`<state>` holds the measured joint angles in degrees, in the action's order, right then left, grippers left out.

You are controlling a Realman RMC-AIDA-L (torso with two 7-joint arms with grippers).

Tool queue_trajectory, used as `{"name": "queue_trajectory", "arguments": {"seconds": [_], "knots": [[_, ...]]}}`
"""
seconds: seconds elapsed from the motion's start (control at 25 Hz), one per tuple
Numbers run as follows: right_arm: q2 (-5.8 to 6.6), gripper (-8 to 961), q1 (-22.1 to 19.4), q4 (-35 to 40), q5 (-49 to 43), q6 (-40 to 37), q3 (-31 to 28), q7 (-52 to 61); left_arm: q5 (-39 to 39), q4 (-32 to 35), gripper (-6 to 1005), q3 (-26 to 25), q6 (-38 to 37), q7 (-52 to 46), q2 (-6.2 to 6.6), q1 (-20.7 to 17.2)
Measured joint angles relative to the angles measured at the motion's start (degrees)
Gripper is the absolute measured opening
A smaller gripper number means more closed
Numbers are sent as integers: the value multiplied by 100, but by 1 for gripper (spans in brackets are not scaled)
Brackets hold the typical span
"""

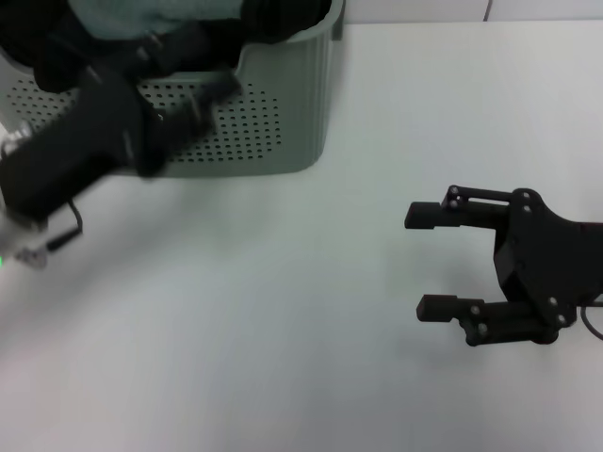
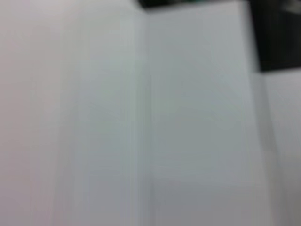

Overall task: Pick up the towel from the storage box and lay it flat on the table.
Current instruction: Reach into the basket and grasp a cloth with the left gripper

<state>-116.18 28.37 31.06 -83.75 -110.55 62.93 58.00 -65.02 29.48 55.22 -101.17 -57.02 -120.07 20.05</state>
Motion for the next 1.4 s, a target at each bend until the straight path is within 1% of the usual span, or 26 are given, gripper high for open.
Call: {"name": "queue_trajectory", "arguments": {"seconds": [0.08, 0.2, 0.4, 0.48, 0.56, 0.68, 0.88, 1.08, 1.28, 1.4], "knots": [[-1, 736, -39, -3, 5, 2, 0, -2, 364, -184, 667, -21, 335, 126, 8, 107], [0, 736, -51, -46, 11, 1, 4, -24, 542, -221, 667, -5, 736, 630, -10, 219], [0, 735, -72, -130, 17, -8, -12, -49, 552, -429, 667, 42, 836, 1836, -46, 328], [0, 735, -77, -133, 34, -9, -21, -50, 535, -507, 667, 66, 847, 2106, -44, 366], [0, 735, -80, -135, 73, -6, -17, -51, 517, -572, 667, 169, 871, 2718, -39, 381], [0, 735, -59, -136, 105, 4, -4, -52, 551, -593, 666, 296, 954, 3373, -54, 394], [0, 735, -29, -136, 105, 26, 8, -53, 662, -611, 666, 333, 1231, 4042, -65, 495], [0, 734, -23, -136, 137, 42, 9, -53, 937, -614, 667, 345, 1458, 4740, -71, 534], [0, 734, -24, -122, 146, 42, 14, -53, 1013, -638, 657, 345, 1742, 5180, -70, 588], [0, 734, -22, -104, 148, 47, 16, -53, 1055, -702, 650, 347, 1800, 5227, -68, 647]]}}
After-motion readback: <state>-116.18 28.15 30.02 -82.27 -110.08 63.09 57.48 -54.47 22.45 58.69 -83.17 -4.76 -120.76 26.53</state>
